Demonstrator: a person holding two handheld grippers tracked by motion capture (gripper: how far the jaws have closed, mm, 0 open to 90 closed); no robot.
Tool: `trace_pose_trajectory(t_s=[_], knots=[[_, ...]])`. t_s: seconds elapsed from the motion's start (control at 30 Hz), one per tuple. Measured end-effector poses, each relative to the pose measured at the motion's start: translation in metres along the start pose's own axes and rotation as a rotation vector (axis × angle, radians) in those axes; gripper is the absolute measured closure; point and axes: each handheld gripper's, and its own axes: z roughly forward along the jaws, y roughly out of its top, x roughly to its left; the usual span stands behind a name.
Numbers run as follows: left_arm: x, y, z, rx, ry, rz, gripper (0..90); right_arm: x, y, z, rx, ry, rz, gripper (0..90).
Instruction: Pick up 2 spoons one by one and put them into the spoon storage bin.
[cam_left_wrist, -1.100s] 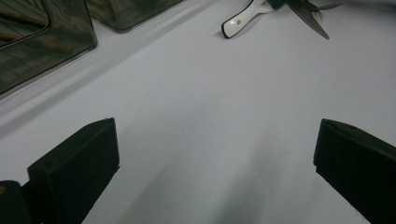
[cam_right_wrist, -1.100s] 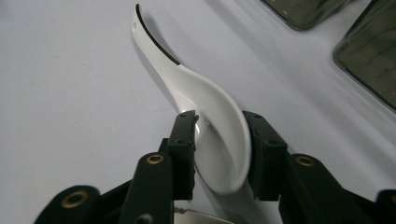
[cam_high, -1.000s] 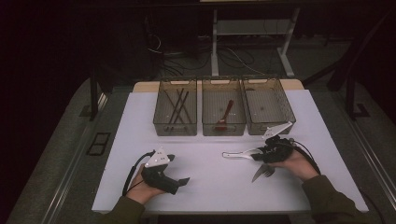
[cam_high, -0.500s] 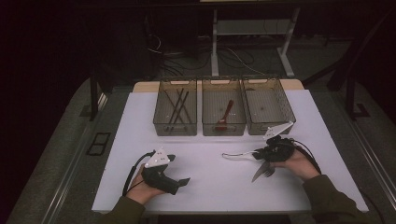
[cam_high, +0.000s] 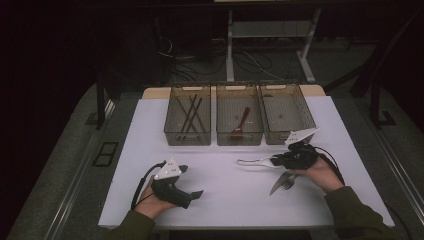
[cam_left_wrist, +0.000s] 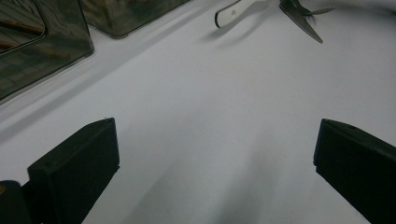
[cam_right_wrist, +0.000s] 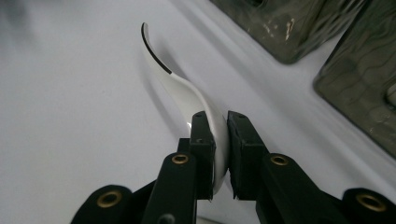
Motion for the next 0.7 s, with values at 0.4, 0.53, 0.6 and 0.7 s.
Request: trace_pose_trajectory(t_s=[0.4,0.53,0.6,0.7], knots=[[0.0,0.0,0.0,0.002,-0.002,0.002,0.0,-0.002,0.01,-0.014,-0.081,-0.02,0.027,80.8],[0.0,0.0,0.0,0.003,-0.002,0.002,0.0,-0.003,0.015,-0.019,-0.11,-0.029,0.029,80.9],[0.0,0.0,0.001,0.003,-0.003,0.001,0.0,-0.004,0.017,-0.021,-0.123,-0.031,0.03,80.9],[0.0,0.0,0.001,0.005,-0.004,0.003,0.0,-0.005,0.022,-0.024,-0.141,-0.035,0.025,80.9]])
